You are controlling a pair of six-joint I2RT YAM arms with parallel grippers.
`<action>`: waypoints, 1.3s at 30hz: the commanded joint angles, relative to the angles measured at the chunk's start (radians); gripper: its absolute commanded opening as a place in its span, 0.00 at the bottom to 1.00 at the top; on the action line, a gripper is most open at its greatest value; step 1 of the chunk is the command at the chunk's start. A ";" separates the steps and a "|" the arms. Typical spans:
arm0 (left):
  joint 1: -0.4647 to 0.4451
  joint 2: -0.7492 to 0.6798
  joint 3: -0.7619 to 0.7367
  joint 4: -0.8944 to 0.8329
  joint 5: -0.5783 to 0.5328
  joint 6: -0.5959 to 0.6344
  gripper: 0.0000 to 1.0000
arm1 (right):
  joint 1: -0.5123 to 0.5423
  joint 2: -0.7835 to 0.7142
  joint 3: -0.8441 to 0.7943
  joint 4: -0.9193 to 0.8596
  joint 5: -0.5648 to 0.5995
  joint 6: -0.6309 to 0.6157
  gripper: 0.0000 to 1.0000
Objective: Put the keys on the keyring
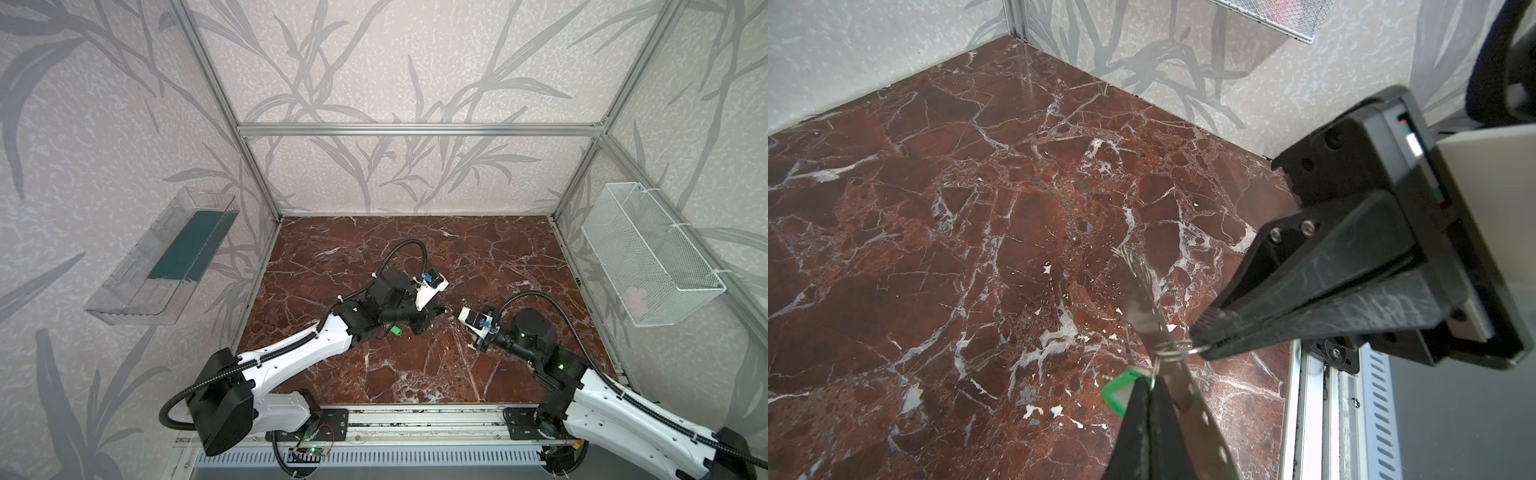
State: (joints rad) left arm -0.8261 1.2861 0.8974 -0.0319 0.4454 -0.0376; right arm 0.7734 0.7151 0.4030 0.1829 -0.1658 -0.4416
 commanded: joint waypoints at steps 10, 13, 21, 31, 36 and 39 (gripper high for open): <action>0.030 -0.005 -0.029 0.054 0.121 0.014 0.00 | 0.011 0.006 -0.039 0.211 -0.082 0.056 0.00; 0.037 -0.025 -0.040 0.052 0.118 0.032 0.01 | 0.010 0.006 -0.041 0.216 -0.090 0.062 0.00; 0.046 -0.048 -0.047 -0.011 0.141 0.074 0.08 | 0.005 0.000 -0.051 0.255 -0.102 0.095 0.00; 0.046 -0.181 -0.128 0.069 0.080 0.162 0.37 | 0.001 0.019 -0.050 0.255 -0.152 0.117 0.00; 0.046 -0.222 -0.145 0.075 0.080 0.209 0.42 | -0.002 0.028 -0.049 0.268 -0.163 0.130 0.00; 0.045 -0.217 -0.145 0.079 0.094 0.240 0.42 | -0.002 0.043 -0.044 0.279 -0.180 0.139 0.00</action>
State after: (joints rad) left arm -0.7841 1.0737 0.7635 0.0231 0.5335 0.1421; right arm 0.7723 0.7532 0.3550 0.4007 -0.3172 -0.3233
